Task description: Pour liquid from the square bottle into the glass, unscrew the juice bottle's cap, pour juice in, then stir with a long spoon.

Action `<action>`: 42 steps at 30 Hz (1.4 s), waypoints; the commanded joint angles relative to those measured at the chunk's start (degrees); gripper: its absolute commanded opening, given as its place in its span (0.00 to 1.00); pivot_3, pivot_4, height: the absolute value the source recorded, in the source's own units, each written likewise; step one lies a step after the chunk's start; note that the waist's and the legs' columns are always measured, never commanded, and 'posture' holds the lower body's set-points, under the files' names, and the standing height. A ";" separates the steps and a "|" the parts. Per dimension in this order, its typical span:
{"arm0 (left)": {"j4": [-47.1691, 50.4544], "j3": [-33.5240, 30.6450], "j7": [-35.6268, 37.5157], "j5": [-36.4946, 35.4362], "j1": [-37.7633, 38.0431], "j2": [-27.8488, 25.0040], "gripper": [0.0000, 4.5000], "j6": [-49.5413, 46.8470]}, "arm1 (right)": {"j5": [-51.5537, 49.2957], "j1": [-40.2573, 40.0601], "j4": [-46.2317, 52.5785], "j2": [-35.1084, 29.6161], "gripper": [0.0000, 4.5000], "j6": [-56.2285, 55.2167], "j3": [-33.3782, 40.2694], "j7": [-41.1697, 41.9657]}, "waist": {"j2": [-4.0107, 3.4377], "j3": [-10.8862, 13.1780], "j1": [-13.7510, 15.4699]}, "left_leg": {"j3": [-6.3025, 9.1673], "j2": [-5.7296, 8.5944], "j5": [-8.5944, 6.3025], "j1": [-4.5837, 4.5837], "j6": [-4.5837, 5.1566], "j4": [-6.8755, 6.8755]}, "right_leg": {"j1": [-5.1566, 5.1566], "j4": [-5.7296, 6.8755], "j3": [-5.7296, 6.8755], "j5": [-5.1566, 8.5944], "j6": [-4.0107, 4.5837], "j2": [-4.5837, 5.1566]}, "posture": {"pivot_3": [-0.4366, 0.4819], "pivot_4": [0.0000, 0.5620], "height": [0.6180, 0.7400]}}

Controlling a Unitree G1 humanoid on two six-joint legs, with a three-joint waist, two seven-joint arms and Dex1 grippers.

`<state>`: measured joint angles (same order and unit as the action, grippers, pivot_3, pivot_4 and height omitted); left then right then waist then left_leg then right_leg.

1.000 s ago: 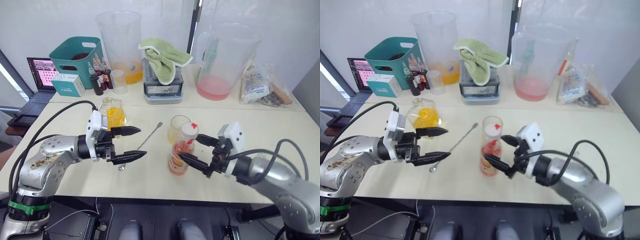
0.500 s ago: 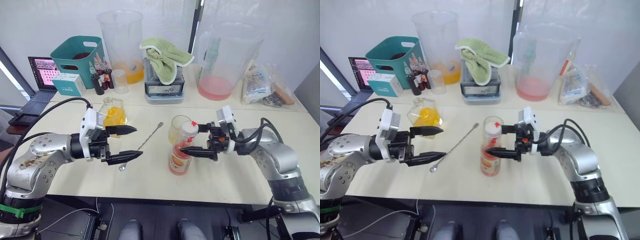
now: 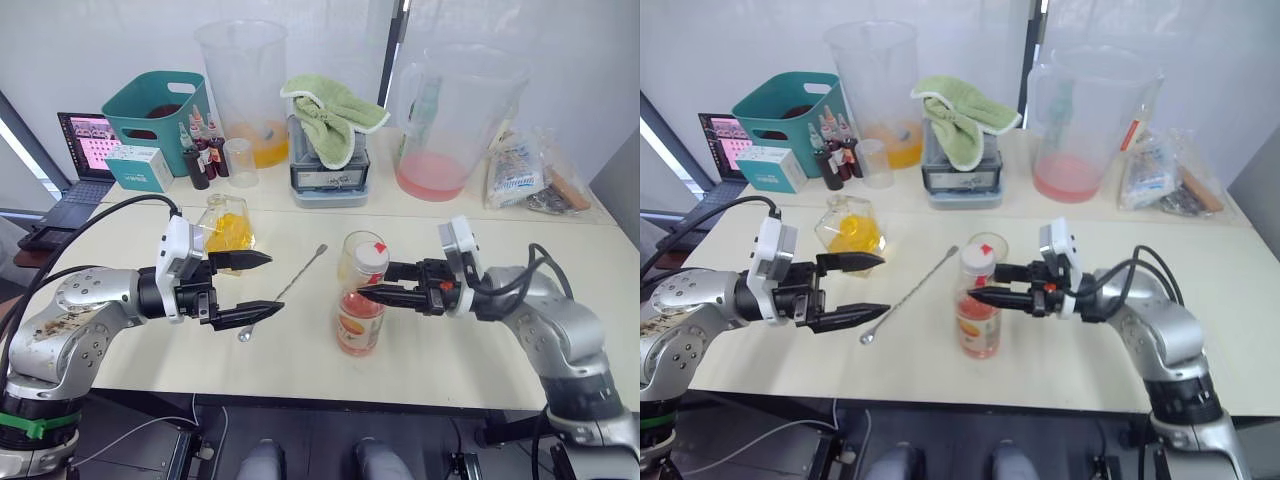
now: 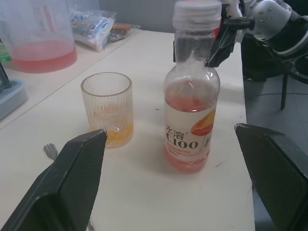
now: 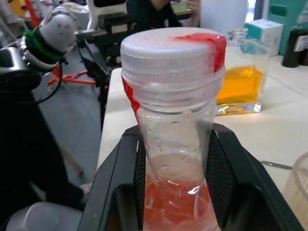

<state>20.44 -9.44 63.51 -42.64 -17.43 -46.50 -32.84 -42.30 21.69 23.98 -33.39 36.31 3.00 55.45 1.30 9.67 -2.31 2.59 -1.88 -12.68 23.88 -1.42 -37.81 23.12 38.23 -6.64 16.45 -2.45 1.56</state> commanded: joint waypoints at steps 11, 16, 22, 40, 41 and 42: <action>-4.66 4.03 3.23 2.42 -3.82 2.96 1.00 3.89 | 19.15 -16.53 35.65 19.93 0.25 16.72 -13.09 -60.06 | 0.02 -0.03 0.14 | 0.13 0.06 0.06 -0.01 -0.10 -0.01 | 0.01 0.11 0.04 0.02 0.00 -0.02 | 0.48 0.27 1.00; -6.63 5.14 4.57 2.93 -5.97 3.24 1.00 4.22 | 20.61 -20.03 35.06 21.69 0.25 16.21 -15.76 -60.81 | 0.07 -0.08 -0.22 | 0.04 -0.01 0.06 -0.02 -0.10 -0.01 | -0.01 -0.07 0.03 0.04 0.03 -0.05 | 0.48 0.27 1.00; -7.31 5.24 5.05 3.35 -6.49 3.52 1.00 4.40 | 18.30 -20.51 34.39 22.04 0.62 14.73 -10.76 -56.85 | 0.12 -0.11 -0.29 | 0.06 -0.03 0.06 -0.04 -0.10 -0.01 | -0.05 -0.09 0.04 0.04 0.03 -0.06 | 0.48 0.27 1.00; -3.70 3.07 2.54 2.95 -4.67 3.32 1.00 3.34 | -0.16 3.26 -6.57 -4.80 1.00 3.59 -0.52 3.07 | 0.13 -0.08 -0.29 | 0.02 -0.05 0.06 -0.04 -0.07 0.01 | -0.10 -0.16 0.00 0.03 0.04 -0.12 | 0.48 0.27 1.00; -3.33 2.83 2.31 2.84 -4.39 3.15 1.00 3.18 | 1.04 4.25 -8.51 -5.10 1.00 2.12 -1.56 4.95 | 0.13 -0.08 -0.22 | 0.02 -0.05 0.05 -0.04 -0.07 0.00 | -0.11 -0.14 0.00 0.03 0.04 -0.12 | 0.48 0.27 1.00; -2.90 2.53 2.06 2.65 -4.03 2.97 1.00 2.98 | 2.03 5.40 -10.72 -5.21 1.00 0.87 -2.52 6.79 | 0.13 -0.08 -0.11 | 0.02 -0.03 0.05 -0.03 -0.07 0.00 | -0.10 -0.15 0.00 0.03 0.04 -0.10 | 0.48 0.27 1.00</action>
<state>15.18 -4.91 66.11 -38.55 -21.70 -42.79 -29.37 -41.68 25.49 15.69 -37.87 40.46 1.36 58.35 1.44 9.58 -2.41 2.64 -1.88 -12.63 23.84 -1.49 -37.81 23.01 38.10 -6.63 16.48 -2.41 1.48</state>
